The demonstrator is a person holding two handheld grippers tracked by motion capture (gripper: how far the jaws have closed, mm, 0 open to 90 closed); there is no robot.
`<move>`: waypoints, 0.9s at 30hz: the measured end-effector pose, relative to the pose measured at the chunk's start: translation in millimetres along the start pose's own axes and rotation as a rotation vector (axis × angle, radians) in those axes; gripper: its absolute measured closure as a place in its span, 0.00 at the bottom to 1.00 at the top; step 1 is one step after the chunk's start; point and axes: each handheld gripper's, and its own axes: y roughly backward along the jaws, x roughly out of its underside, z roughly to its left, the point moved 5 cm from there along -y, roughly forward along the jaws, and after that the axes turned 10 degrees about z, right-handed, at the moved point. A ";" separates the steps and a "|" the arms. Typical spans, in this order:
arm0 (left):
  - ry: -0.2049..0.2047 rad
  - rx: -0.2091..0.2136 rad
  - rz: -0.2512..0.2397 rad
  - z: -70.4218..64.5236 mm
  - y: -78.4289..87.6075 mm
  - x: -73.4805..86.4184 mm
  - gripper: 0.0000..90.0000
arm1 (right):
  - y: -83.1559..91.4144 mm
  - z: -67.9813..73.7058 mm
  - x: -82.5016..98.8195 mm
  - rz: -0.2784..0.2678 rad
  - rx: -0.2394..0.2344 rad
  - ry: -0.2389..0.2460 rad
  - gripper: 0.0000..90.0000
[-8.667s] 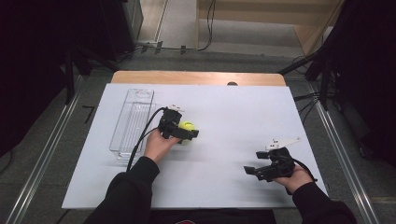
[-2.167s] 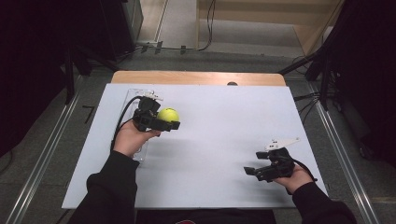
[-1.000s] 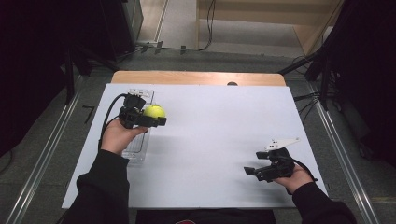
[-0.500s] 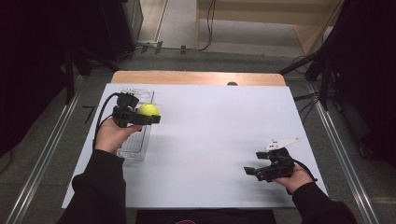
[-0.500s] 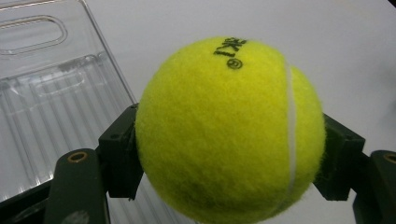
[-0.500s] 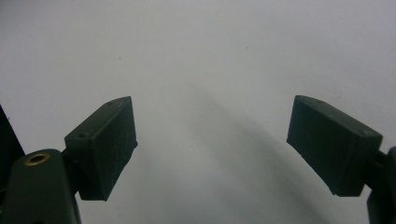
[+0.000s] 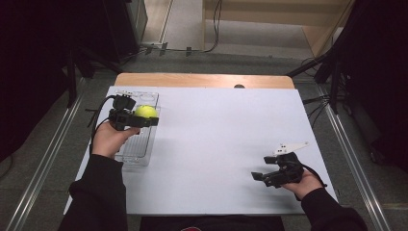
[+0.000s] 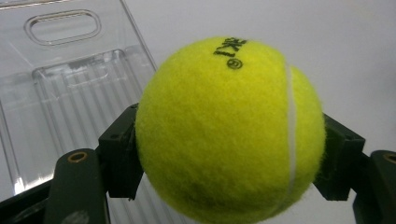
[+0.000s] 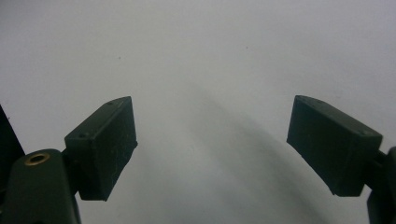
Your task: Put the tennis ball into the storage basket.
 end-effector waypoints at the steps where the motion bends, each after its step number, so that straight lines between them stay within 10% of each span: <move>1: 0.003 -0.005 0.001 1.1 0.7 0.4 0.29 | -0.1 -0.1 0.0 0.001 0.001 0.001 0.15; 27: 0.058 -0.069 -0.011 20.7 5.2 5.5 0.29 | -0.6 -0.1 0.0 0.003 0.001 0.004 0.15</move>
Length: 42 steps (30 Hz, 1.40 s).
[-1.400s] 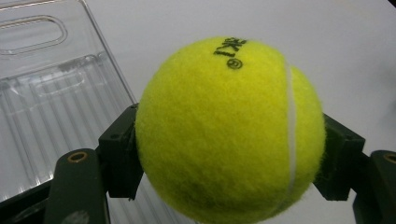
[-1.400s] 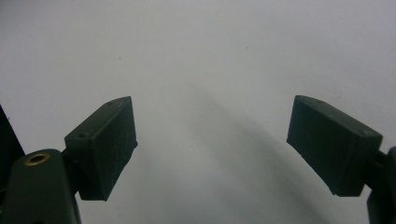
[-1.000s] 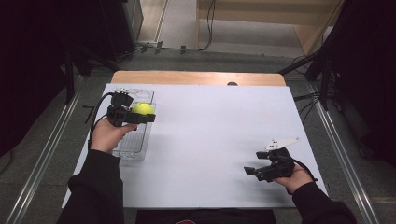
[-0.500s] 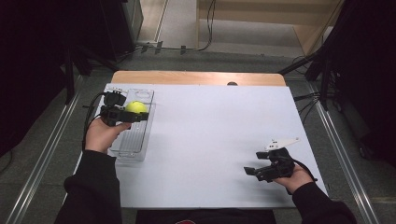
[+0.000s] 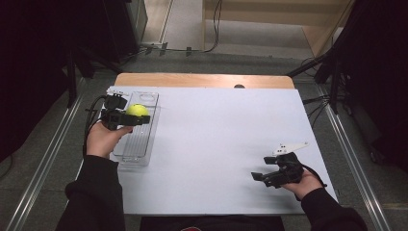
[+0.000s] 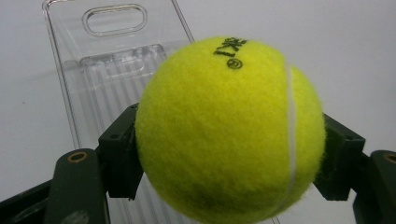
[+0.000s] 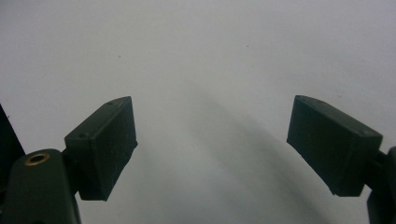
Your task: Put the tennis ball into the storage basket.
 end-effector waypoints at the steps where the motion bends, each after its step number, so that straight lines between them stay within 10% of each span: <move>1: 0.004 -0.004 -0.003 0.5 -0.3 -0.1 0.29 | 0.0 0.1 0.0 0.000 0.000 0.000 0.15; 42: 0.074 -0.054 0.018 17.5 -28.7 9.0 0.28 | -0.5 0.1 -0.1 0.001 -0.002 0.001 0.15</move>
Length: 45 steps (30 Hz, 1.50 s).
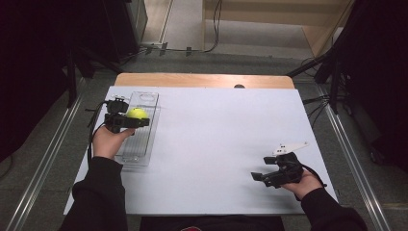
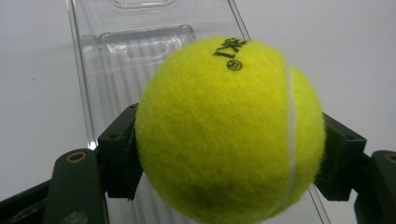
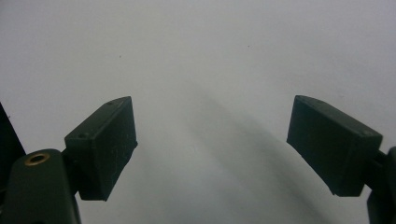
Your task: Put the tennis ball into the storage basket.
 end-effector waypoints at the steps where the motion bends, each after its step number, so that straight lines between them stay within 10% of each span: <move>1: -0.001 -0.001 0.002 0.8 0.1 0.2 0.28 | -0.1 0.0 0.0 0.000 -0.001 0.000 0.15; 45: -0.047 0.104 -0.063 -20.0 31.3 -12.4 0.24 | -1.0 -0.4 -0.1 0.004 0.001 0.005 0.15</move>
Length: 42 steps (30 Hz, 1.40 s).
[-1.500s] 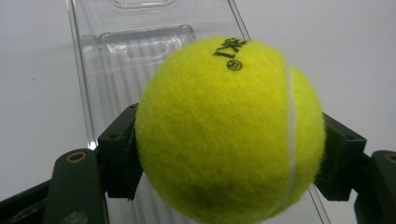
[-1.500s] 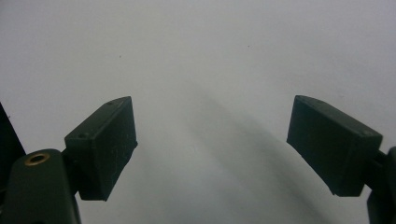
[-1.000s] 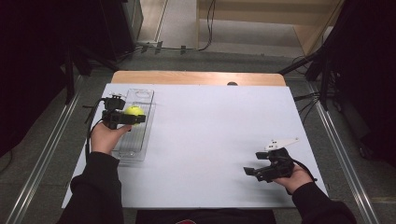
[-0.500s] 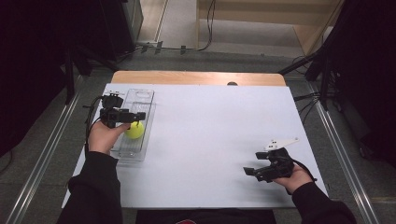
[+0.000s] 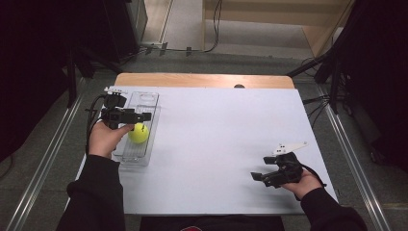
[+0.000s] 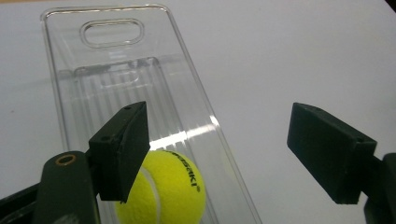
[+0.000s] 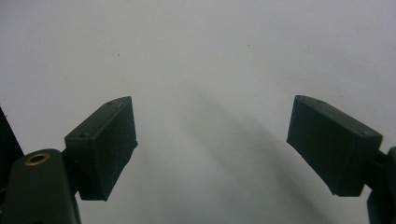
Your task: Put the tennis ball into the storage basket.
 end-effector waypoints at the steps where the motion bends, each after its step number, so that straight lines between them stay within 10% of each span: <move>1: -0.002 0.003 -0.001 -1.2 0.3 -0.2 0.24 | 0.1 0.1 0.0 -0.003 -0.001 0.000 0.15; 42: -0.134 0.088 0.084 -54.9 -26.5 -1.1 0.24 | 1.6 0.4 0.4 -0.004 0.002 -0.004 0.15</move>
